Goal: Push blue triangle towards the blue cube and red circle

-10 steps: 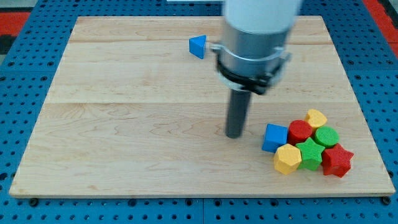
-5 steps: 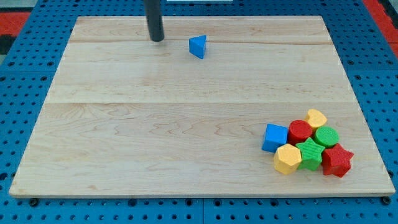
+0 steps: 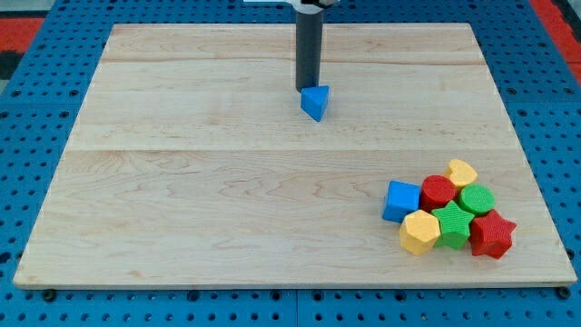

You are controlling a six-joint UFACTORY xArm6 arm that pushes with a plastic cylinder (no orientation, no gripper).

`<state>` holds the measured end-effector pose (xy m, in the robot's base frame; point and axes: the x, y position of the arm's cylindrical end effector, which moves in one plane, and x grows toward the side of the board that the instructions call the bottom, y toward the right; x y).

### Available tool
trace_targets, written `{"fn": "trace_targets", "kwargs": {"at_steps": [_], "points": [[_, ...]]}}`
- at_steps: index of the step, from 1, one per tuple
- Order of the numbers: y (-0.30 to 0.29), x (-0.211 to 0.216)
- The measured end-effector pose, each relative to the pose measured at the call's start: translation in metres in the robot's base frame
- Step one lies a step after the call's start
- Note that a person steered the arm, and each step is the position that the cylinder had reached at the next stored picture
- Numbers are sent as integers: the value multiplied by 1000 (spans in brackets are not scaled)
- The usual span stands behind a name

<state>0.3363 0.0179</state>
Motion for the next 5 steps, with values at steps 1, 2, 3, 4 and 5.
{"fn": "trace_targets", "kwargs": {"at_steps": [1, 2, 3, 4, 5], "points": [[2, 25], [11, 51], [26, 68], [45, 85], [62, 92]]}}
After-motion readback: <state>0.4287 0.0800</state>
